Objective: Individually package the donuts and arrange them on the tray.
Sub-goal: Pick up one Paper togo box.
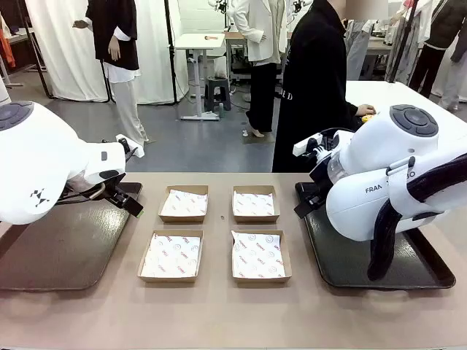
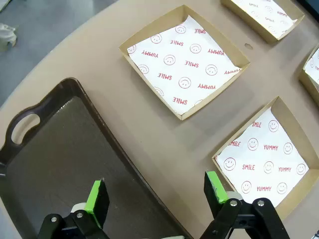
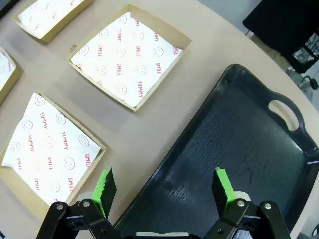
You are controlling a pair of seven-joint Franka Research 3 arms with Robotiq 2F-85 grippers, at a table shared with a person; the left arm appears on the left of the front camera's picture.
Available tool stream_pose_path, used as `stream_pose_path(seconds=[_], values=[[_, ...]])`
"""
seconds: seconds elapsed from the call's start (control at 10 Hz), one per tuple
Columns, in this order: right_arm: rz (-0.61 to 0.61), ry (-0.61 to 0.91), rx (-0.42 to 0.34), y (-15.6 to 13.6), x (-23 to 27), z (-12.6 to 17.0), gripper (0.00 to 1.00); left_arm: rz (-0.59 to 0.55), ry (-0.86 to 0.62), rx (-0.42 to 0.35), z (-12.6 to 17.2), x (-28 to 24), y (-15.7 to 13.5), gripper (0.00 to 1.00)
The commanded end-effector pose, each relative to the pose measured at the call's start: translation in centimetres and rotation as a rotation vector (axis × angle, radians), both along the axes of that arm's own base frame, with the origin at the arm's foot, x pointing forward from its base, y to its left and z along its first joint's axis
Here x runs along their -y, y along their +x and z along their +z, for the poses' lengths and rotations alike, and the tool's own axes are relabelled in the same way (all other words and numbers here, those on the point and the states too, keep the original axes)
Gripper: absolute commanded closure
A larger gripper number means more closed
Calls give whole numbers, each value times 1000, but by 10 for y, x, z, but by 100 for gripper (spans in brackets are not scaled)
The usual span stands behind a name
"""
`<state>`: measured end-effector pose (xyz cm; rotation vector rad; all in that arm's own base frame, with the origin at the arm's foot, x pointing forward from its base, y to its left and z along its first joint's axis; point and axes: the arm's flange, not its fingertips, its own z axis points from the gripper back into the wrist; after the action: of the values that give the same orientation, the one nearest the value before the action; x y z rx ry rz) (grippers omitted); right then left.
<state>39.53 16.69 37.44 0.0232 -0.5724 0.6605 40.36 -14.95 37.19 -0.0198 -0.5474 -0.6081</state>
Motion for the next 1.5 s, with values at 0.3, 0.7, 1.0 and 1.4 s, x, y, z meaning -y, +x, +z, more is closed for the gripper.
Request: stream_pose_path(seconds=[0.3, 0.7, 1.0, 1.4], values=[[0, 0, 0, 0, 0, 0, 0, 0, 0, 0, 0, 0, 0, 0], [0, 0, 0, 0, 0, 0, 0, 0, 0, 0, 0, 0, 0, 0], [0, 0, 0, 0, 0, 0, 0, 0, 0, 0, 0, 0, 0, 0], [63, -33, -62, -56, 23, 7, 0, -25, 40, -37, 2, -28, -57, 0]])
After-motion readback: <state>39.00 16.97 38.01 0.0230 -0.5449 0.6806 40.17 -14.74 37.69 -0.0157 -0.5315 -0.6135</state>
